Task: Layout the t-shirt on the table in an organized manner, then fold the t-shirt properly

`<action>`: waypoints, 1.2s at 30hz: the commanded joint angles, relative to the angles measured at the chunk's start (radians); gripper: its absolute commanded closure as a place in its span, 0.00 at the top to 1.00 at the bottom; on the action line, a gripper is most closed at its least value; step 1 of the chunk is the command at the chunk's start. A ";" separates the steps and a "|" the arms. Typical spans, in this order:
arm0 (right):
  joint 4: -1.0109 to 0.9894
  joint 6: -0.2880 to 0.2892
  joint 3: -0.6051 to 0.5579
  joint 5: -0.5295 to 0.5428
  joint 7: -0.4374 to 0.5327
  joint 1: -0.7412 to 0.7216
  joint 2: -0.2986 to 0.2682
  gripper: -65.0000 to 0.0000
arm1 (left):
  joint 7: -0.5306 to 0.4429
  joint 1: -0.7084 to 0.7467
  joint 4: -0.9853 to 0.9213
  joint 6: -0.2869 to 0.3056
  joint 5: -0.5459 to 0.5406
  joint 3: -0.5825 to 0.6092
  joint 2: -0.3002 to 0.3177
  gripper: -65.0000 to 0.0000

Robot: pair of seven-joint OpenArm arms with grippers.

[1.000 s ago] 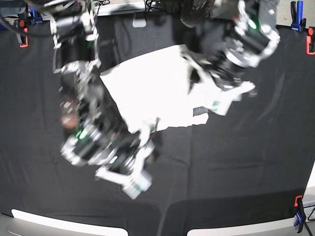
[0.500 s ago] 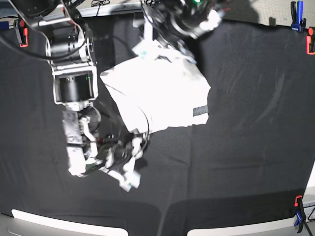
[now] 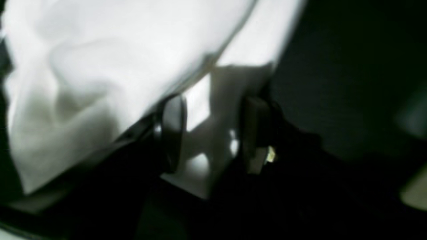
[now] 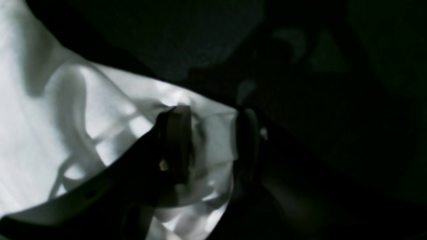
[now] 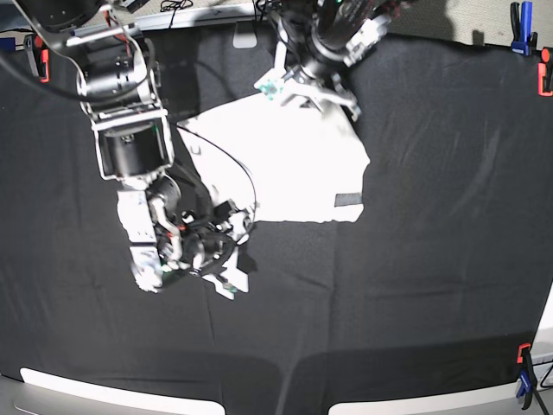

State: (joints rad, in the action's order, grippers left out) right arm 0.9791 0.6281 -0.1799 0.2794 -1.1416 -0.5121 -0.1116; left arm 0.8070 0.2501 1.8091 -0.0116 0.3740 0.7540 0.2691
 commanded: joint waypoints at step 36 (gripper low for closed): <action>0.959 -0.088 0.004 -0.055 -0.010 0.740 -0.164 0.37 | -0.002 -0.106 -0.121 -0.052 0.076 -0.296 0.017 0.41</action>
State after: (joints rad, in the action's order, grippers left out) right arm 1.9194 0.5430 -0.1799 0.2092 -1.1633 0.2333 -0.2687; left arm 0.7895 0.1467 1.6794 -0.0479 0.4335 0.4637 0.2798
